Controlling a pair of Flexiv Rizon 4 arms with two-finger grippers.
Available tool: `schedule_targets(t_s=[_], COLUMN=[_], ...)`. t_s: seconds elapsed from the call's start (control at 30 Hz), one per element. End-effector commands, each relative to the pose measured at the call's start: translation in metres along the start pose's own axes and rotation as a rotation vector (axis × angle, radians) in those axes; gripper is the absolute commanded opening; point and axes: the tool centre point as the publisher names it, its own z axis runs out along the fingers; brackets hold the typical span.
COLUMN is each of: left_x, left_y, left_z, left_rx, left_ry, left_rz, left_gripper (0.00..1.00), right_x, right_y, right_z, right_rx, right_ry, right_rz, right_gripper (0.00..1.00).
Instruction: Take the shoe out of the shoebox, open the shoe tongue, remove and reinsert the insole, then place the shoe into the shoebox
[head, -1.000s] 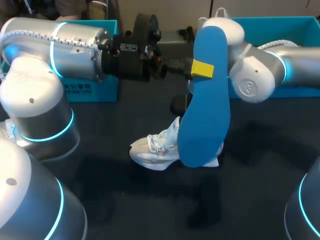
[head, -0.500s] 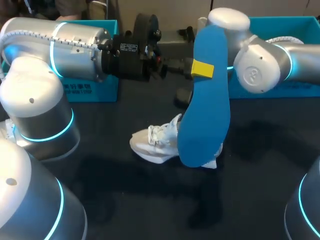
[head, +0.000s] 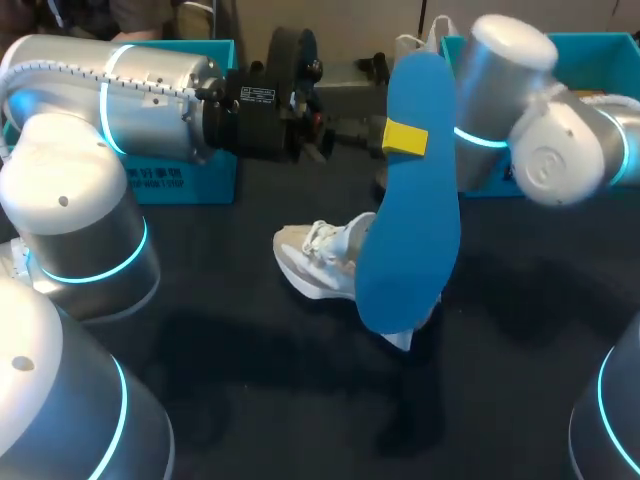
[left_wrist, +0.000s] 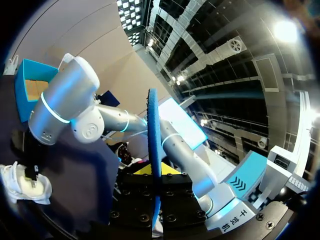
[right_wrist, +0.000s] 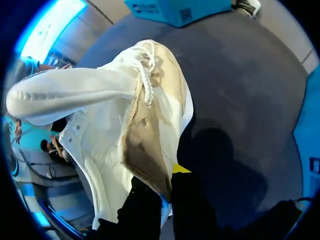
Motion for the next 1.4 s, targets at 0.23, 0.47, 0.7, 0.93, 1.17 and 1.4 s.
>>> schedule_targets(t_s=[0.23,0.47,0.7,0.93,1.17,1.4], left_x=[-0.001,-0.001,-0.001,-0.001,-0.001,-0.001], left_y=[0.000,0.000,0.000,0.000,0.000,0.000], left_z=[0.001,0.001,0.001,0.001,0.001,0.001], left_rx=[-0.002,-0.002,-0.002,-0.002,-0.002,-0.002], left_ry=[-0.001,-0.001,-0.001,-0.001,-0.001,-0.001], left_rz=[0.000,0.000,0.000,0.000,0.000,0.000], left_gripper=[0.00,0.00,0.00,0.00,0.00,0.00], right_x=[0.012,0.004,0.004,0.004,0.004,0.007], right_y=[-0.017,-0.010,-0.008,-0.008,-0.008,-0.017], right_z=[-0.015,-0.017,-0.016,-0.016,-0.016,-0.014], right_rx=[-0.268,-0.279,-0.256,-0.256,-0.256,-0.284], right_ry=[-0.212,-0.210,-0.203,-0.203,-0.203,-0.250], right_rz=[0.494,0.491,0.489,0.489,0.489,0.642], right_gripper=[0.00,0.00,0.00,0.00,0.00,0.00])
